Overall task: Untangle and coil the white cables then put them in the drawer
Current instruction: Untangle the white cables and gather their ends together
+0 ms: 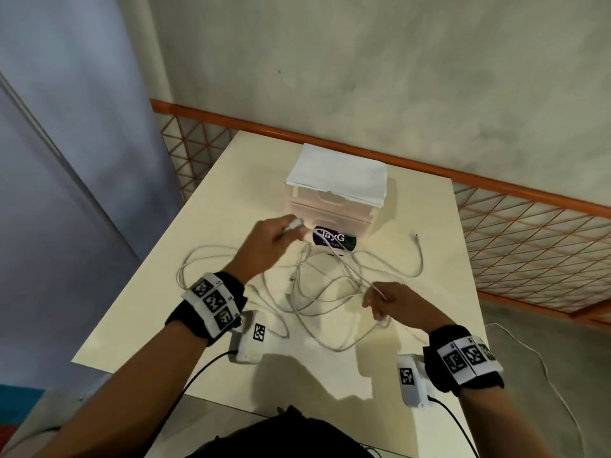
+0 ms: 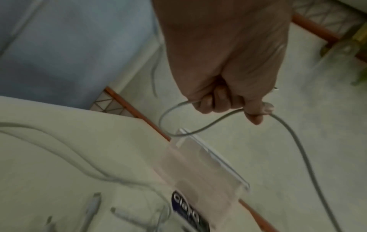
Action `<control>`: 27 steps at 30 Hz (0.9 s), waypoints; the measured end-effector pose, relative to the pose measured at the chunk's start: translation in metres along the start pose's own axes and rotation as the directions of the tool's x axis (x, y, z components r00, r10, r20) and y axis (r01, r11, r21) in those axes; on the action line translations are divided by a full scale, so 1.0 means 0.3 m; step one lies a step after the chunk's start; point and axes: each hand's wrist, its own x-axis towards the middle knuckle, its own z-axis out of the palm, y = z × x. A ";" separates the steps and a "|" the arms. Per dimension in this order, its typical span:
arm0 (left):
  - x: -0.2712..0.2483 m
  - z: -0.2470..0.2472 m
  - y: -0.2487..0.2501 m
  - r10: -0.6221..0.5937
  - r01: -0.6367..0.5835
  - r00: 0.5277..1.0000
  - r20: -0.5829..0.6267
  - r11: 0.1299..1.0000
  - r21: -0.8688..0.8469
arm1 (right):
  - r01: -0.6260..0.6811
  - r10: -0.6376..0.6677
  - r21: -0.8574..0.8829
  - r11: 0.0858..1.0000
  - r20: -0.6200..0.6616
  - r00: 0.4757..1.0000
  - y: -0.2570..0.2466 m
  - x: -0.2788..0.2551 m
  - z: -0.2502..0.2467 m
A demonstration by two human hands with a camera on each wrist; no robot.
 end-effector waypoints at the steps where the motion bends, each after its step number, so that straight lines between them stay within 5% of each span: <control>1: 0.009 -0.034 0.004 0.005 -0.005 0.996 -0.088 1.000 -0.004 | -0.055 0.055 -0.003 0.998 -0.001 0.998 0.049 -0.010 -0.009; 3: 0.024 -0.086 -0.012 -0.022 0.038 0.982 -0.185 0.996 0.081 | -0.125 0.126 0.024 0.992 -0.056 0.990 0.127 -0.034 -0.017; 7: 0.007 -0.084 -0.110 -0.211 0.208 0.977 -0.025 0.921 0.329 | -0.076 0.078 0.016 0.997 -0.243 0.967 0.129 -0.041 -0.016; 10: -0.023 -0.018 -0.102 -0.200 0.199 0.980 -0.021 0.948 0.249 | 0.036 -0.032 0.005 0.999 -0.334 0.942 0.002 -0.023 -0.035; 14: -0.012 0.065 0.043 -0.023 0.024 0.999 -0.026 0.999 0.042 | 0.098 -0.160 -0.294 0.951 -0.195 0.968 -0.200 0.006 -0.075; 19: 0.011 0.132 0.140 0.162 -0.109 0.961 0.222 0.967 -0.230 | 0.219 -0.238 -0.447 0.867 0.014 0.971 -0.405 0.015 -0.091; 21: 0.009 0.133 0.132 0.171 -0.124 0.951 0.257 0.974 -0.190 | 0.238 -0.228 -0.442 0.865 0.077 0.971 -0.418 0.015 -0.093; 27: 0.028 -0.013 0.072 0.160 -0.147 0.986 -0.054 0.969 0.197 | 0.146 -0.189 -0.305 0.941 -0.117 0.975 -0.250 0.021 -0.128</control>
